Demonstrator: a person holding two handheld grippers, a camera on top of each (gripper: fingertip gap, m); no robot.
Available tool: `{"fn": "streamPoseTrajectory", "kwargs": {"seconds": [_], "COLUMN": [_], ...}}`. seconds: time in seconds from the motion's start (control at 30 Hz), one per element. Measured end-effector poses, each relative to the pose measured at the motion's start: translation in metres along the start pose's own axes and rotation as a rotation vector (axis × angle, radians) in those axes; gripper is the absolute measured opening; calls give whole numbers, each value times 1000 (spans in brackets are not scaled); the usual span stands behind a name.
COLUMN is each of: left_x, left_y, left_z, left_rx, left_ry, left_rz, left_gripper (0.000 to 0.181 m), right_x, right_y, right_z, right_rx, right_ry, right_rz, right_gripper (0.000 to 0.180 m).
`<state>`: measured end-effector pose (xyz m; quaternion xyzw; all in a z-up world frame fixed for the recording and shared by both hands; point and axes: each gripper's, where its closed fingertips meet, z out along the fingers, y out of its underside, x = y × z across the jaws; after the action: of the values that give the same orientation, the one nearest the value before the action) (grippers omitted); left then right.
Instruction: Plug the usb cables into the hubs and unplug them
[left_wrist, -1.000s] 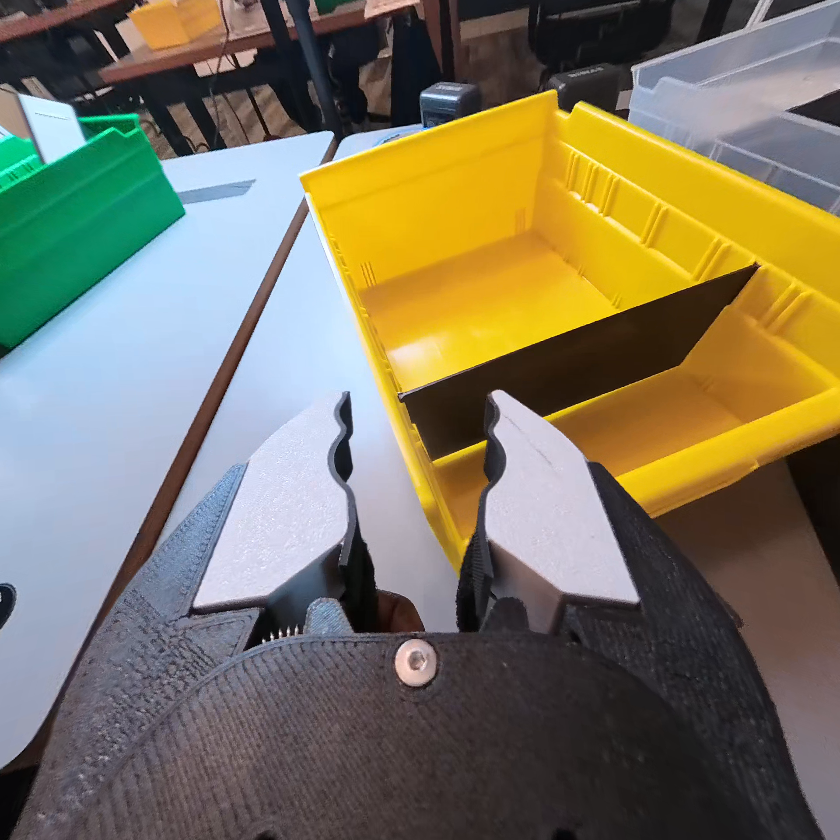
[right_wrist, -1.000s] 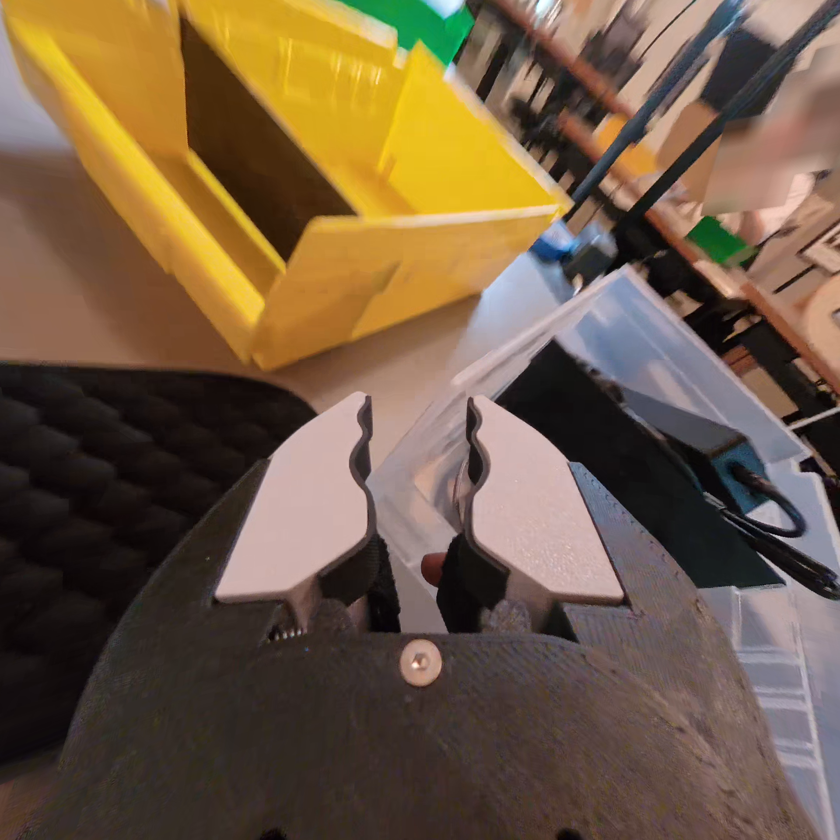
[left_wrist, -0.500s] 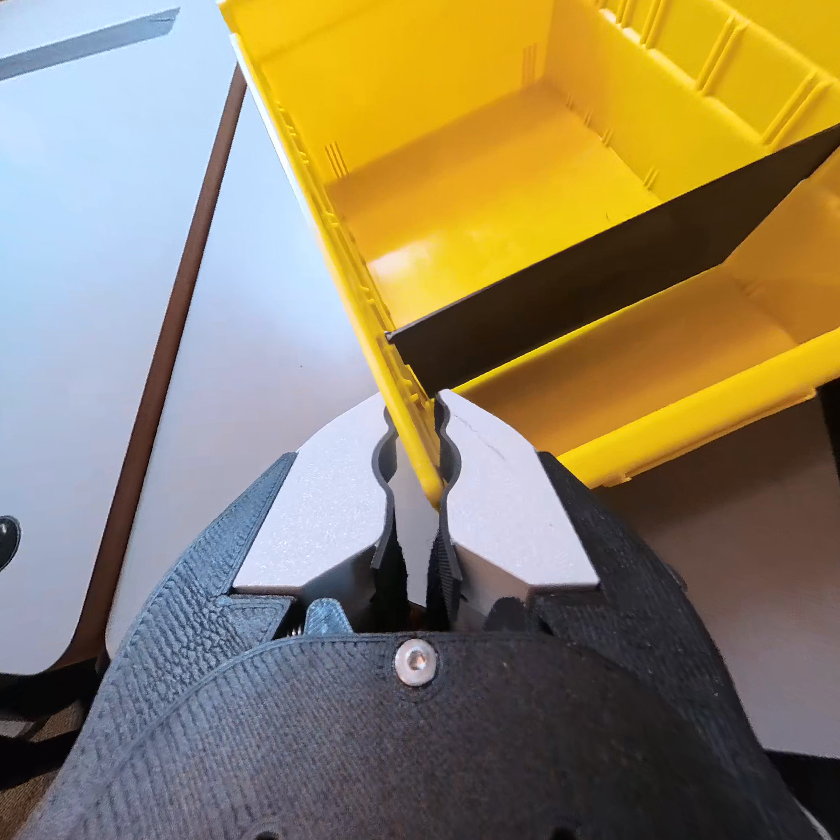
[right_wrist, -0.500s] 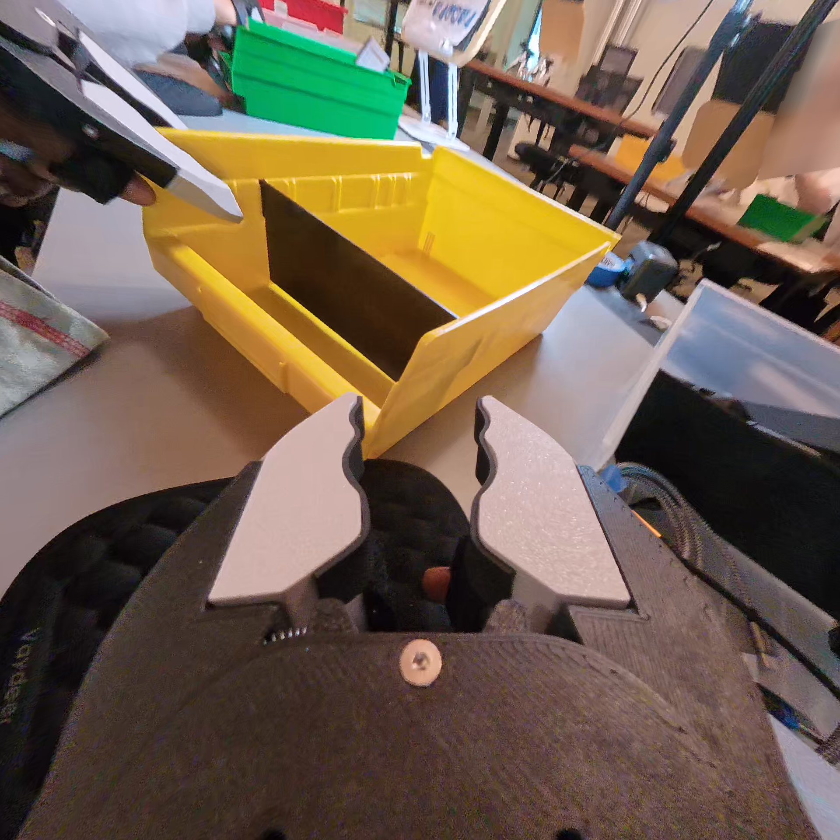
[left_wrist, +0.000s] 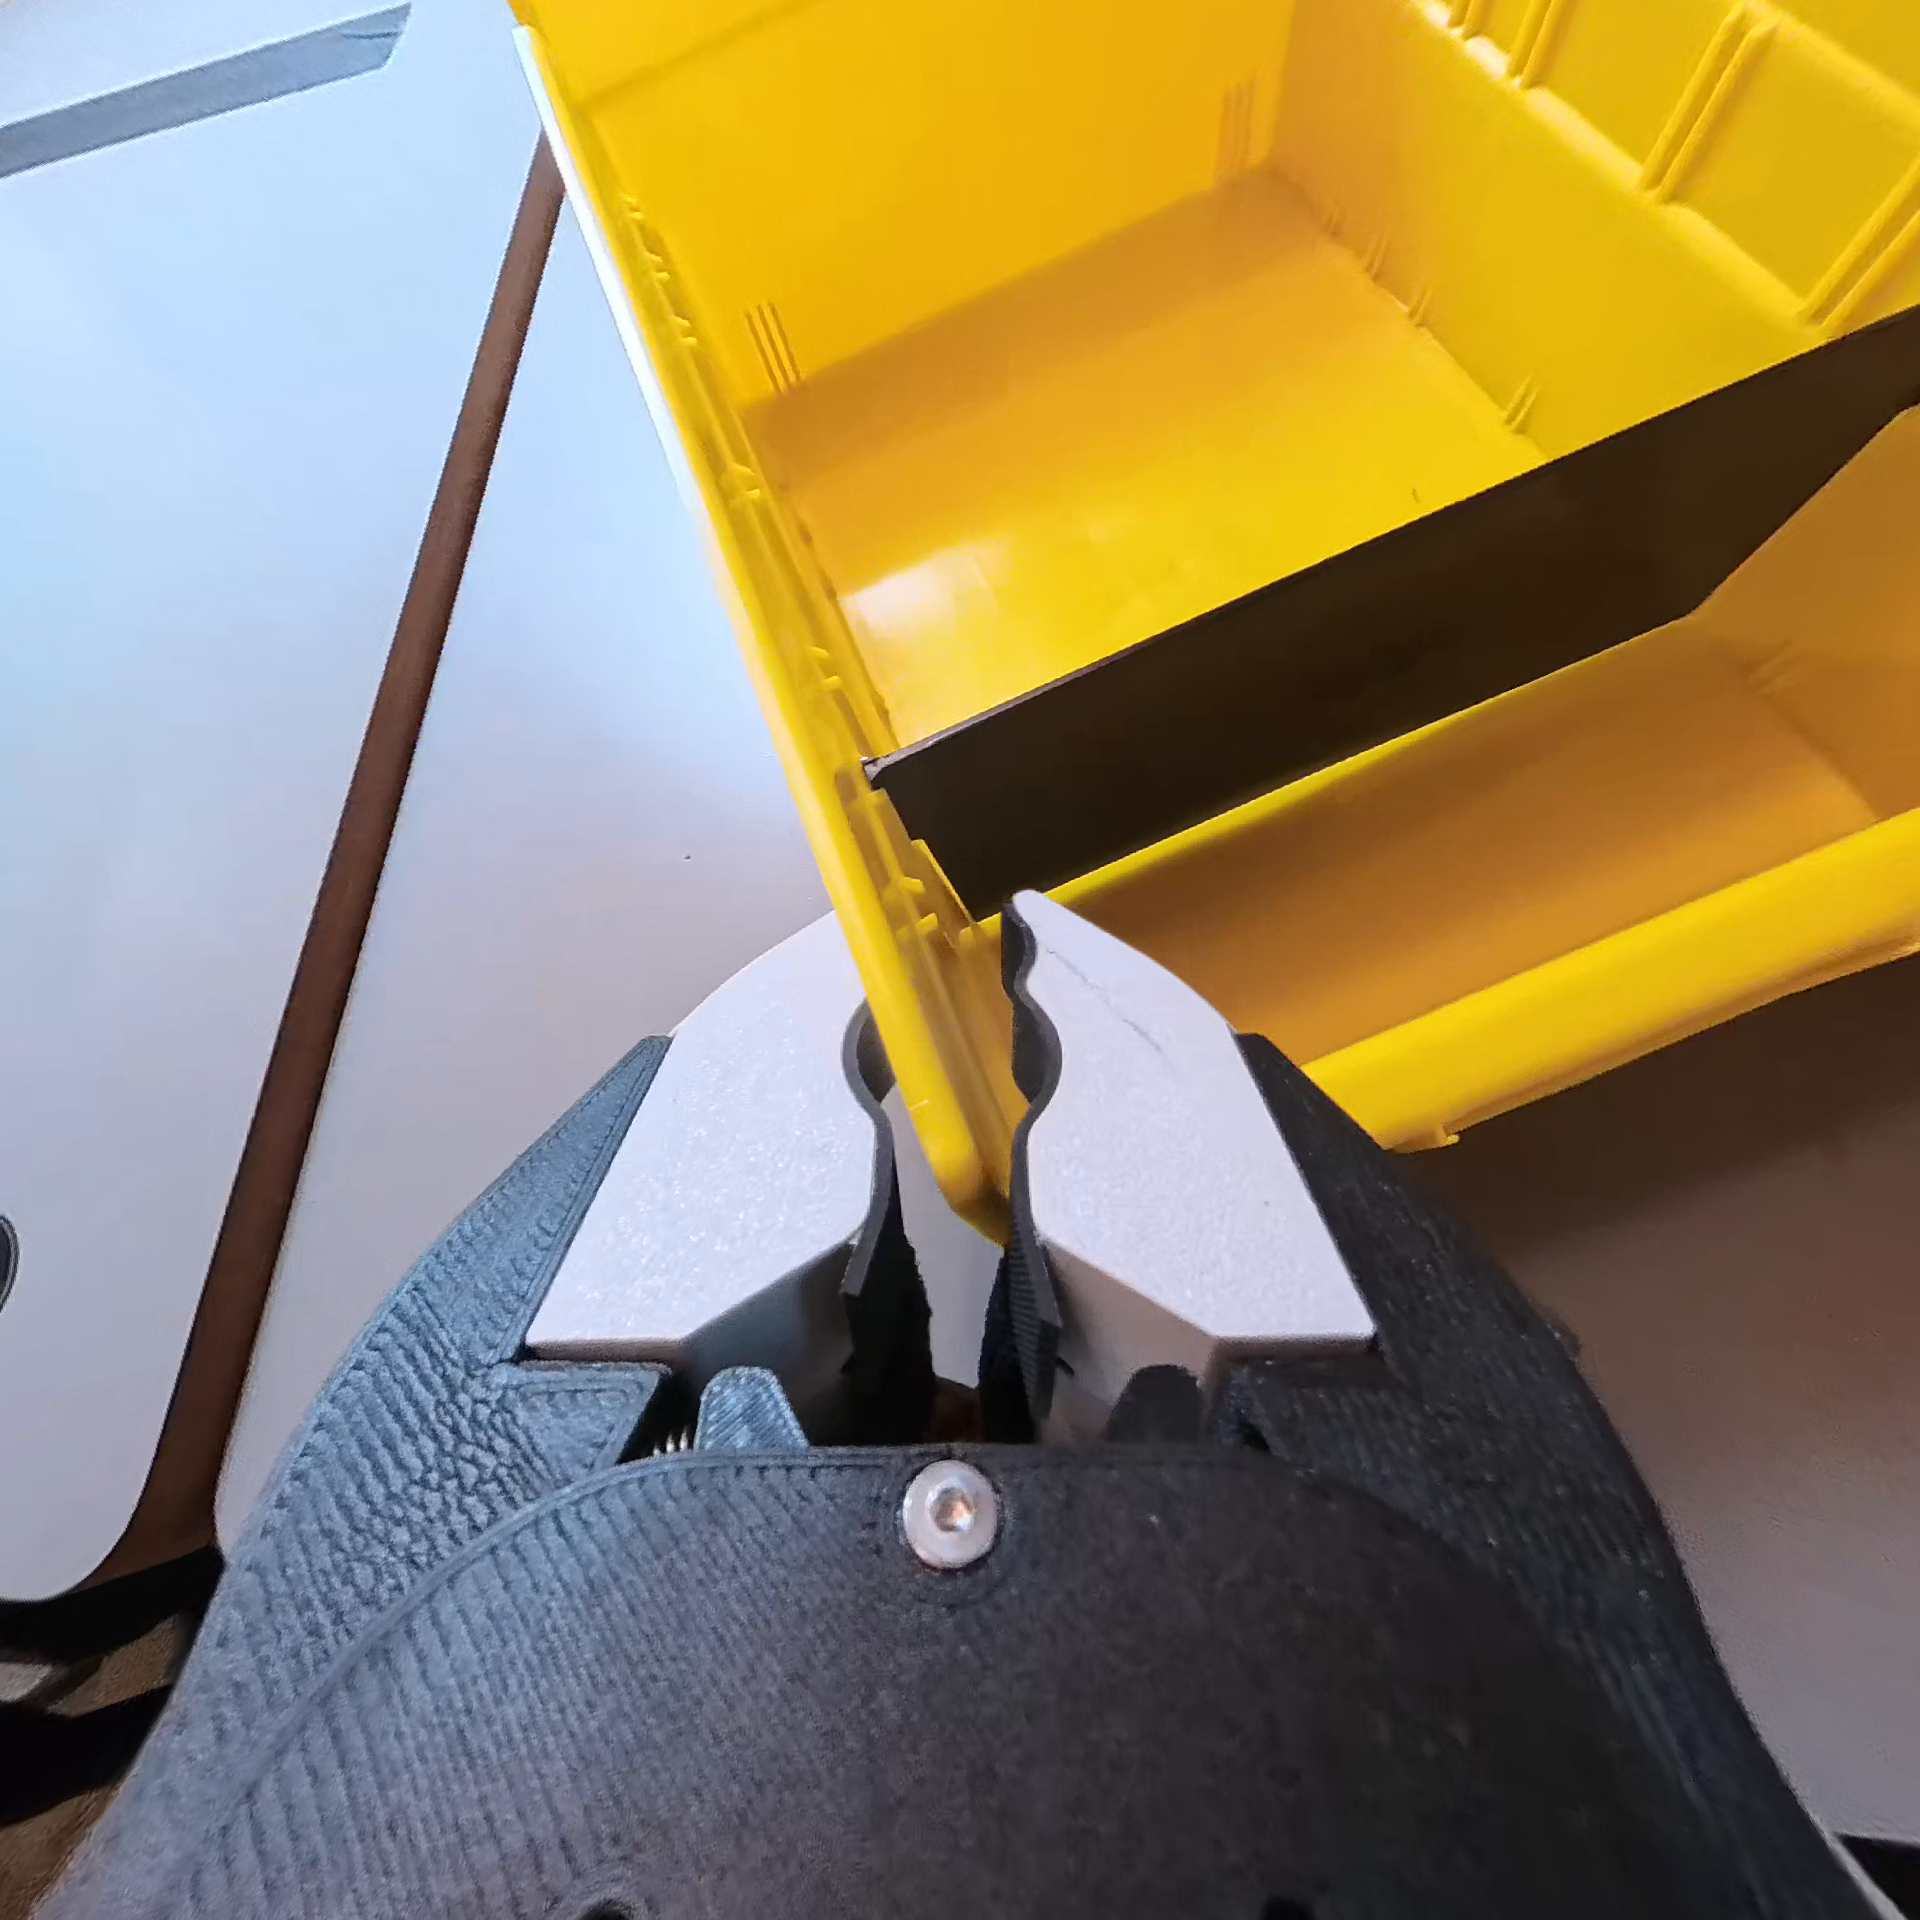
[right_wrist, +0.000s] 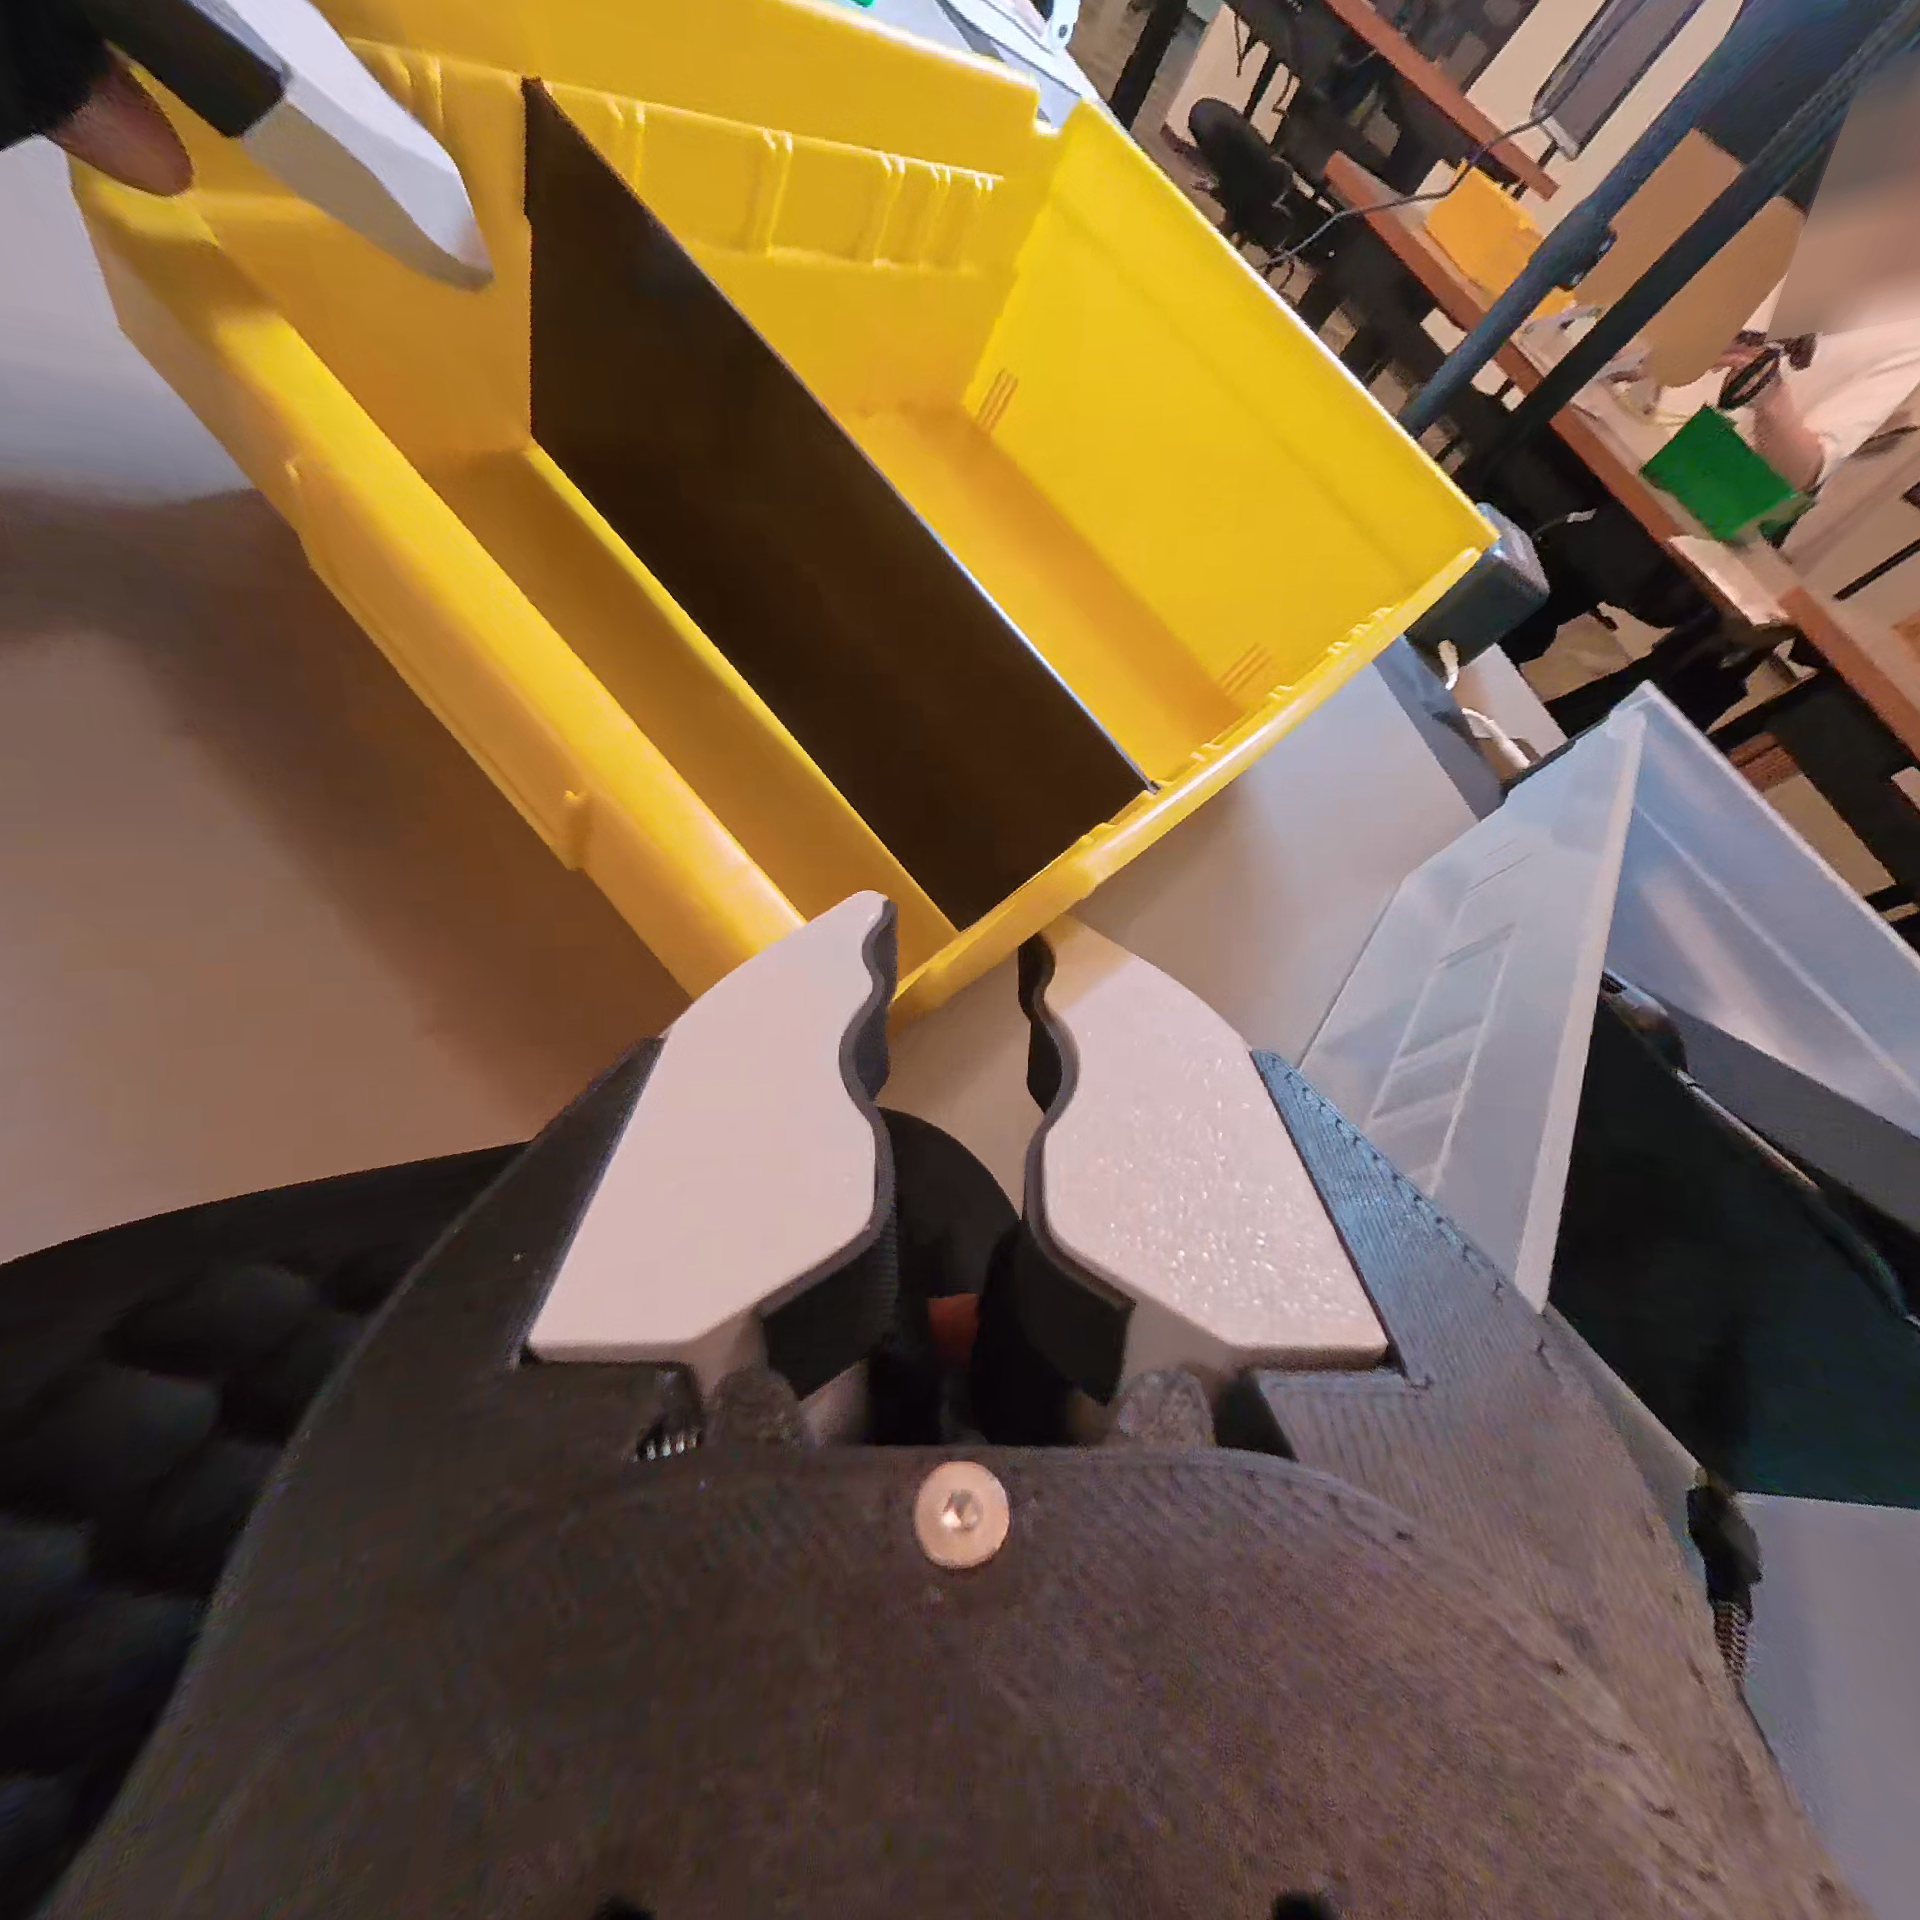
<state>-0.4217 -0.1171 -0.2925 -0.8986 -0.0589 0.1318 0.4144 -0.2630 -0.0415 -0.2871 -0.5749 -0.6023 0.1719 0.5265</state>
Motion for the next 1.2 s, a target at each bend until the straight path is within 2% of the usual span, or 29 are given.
{"fn": "streamPoseTrajectory", "kwargs": {"seconds": [0.13,0.17,0.23,0.3,0.4,0.53,0.77,0.9,1.0,1.1,1.2], "left_x": [-3,-6,-8,-5,-2,2,11,23,40,71,114], "left_y": [-2,0,1,3,0,-2,-25,-59,-90,-118,-143], "left_z": [-5,-6,-7,-7,-8,-11,-33,-55,-76,-94,-103], "left_rx": [12,7,0,-10,-10,-15,96,248,395,519,652], "left_ry": [-5,-20,-24,-13,-12,-8,-7,-56,-95,-130,-79], "left_rz": [-52,-64,-67,-60,-41,-22,33,84,112,154,168], "left_gripper": [12,9,7,7,7,11,14,14,12,11,10], "right_x": [-9,-13,-16,-17,-10,2,27,57,79,101,122], "right_y": [-6,-7,-10,-10,-4,-4,-17,-38,-50,-49,-35], "right_z": [-8,-9,-10,-6,2,4,-12,-43,-81,-126,-175], "right_rx": [40,51,55,32,-26,-11,79,159,227,256,255], "right_ry": [-73,-118,-154,-183,-132,-26,141,320,448,580,712], "right_rz": [49,64,106,164,173,135,34,-63,-103,-121,-130], "right_gripper": [27,33,62,67,52,38,28,26,25,25,23]}}
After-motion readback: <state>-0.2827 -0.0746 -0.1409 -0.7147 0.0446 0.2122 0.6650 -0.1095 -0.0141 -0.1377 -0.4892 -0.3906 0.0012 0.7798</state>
